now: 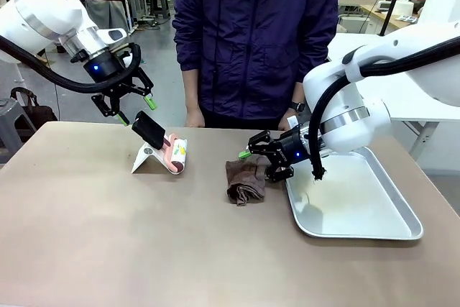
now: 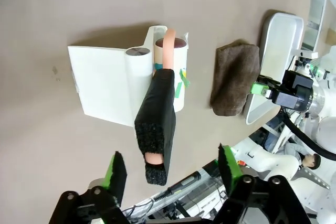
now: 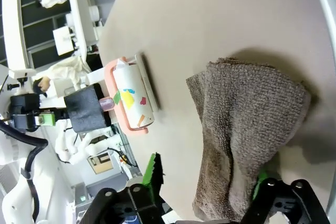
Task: Clean the surface of the table.
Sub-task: Return the Lint Roller and towel to their original positions.
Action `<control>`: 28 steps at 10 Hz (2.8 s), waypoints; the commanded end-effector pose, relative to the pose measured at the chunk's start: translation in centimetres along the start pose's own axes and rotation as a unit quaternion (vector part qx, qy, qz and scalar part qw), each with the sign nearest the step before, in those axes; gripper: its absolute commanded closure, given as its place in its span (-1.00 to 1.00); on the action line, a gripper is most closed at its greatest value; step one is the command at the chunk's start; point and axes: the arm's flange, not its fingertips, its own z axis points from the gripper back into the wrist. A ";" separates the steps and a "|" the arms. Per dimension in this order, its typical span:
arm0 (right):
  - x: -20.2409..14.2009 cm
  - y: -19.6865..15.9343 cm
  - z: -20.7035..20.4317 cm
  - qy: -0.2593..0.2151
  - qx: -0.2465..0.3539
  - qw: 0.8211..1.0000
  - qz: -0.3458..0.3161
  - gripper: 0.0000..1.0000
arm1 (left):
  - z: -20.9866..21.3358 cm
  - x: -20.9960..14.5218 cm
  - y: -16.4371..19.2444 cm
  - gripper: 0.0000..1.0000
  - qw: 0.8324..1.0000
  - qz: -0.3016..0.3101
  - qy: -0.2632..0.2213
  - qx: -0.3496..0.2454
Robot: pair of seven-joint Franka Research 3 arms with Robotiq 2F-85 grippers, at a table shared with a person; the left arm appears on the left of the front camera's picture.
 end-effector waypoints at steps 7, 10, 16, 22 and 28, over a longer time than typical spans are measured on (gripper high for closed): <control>1.3 8.9 1.4 0.081 -0.221 0.970 0.063 -1.00 | 3.6 -7.3 1.8 -1.00 0.997 -0.036 -0.049 -0.044; 0.2 9.5 5.6 0.040 -0.277 0.959 0.052 -1.00 | 5.3 -11.6 3.6 -1.00 0.992 -0.084 -0.075 -0.053; -12.1 0.3 17.5 0.026 0.002 0.997 0.076 -1.00 | 6.4 -21.8 11.4 -1.00 0.971 -0.141 -0.118 -0.156; -12.6 -7.4 27.3 -0.035 0.262 0.964 0.024 -1.00 | 7.8 -20.1 21.1 -1.00 0.862 -0.230 -0.155 -0.425; -9.4 -4.0 29.6 -0.035 0.232 0.972 0.021 -1.00 | 7.4 -21.4 19.7 -1.00 0.878 -0.208 -0.164 -0.399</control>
